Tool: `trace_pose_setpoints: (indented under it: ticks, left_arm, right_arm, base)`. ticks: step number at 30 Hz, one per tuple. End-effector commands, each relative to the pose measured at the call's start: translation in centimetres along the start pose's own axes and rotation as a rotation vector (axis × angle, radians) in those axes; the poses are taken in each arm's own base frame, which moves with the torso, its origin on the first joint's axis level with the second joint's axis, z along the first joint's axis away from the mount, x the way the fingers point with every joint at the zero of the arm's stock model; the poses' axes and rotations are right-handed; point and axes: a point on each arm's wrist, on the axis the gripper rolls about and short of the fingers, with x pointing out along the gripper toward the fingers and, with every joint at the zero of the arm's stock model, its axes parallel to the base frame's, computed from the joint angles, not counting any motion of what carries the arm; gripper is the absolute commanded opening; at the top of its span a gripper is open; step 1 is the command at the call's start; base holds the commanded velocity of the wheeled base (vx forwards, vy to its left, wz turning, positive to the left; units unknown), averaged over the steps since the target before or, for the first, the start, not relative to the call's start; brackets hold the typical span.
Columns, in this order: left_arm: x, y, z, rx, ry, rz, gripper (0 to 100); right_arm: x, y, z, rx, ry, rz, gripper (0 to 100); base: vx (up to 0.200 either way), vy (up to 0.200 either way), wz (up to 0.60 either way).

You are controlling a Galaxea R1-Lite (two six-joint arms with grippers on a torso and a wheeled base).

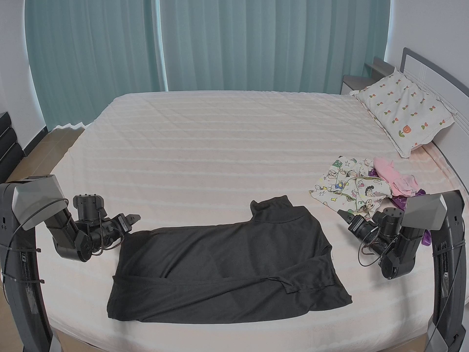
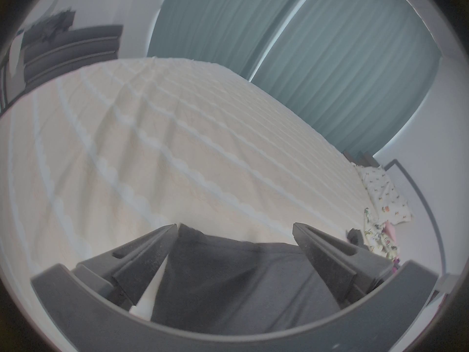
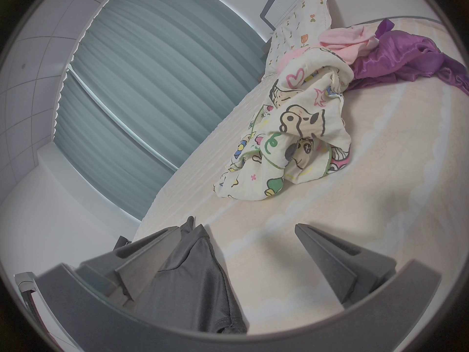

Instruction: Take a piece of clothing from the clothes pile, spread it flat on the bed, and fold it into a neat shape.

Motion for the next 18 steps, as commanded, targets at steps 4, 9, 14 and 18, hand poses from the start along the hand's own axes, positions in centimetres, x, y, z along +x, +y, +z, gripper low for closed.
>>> trace_pose_setpoints:
  ticks: [4,9,14,18]
  left_arm:
    - [1.5,1.8,-1.2,0.069,0.025,0.029,100]
    - [1.4,1.9,-1.4,0.068,0.027,0.026,100]
    - [1.6,2.3,-1.6,0.064,0.033,0.03,100]
    - [2.0,2.6,-2.0,0.061,0.043,0.035,100]
  right_arm:
    - [0.1,0.1,-0.7,-0.006,0.012,0.005,100]
    - [0.2,0.2,-0.9,-0.008,0.016,0.008,100]
    - [0.3,0.2,-1.2,-0.01,0.023,0.007,100]
    - [0.3,0.2,-1.2,-0.011,0.022,0.008,100]
  base:
    - [0.0,0.0,0.0]
    - [0.0,0.0,0.0]
    - [0.0,0.0,0.0]
    - [0.0,0.0,0.0]
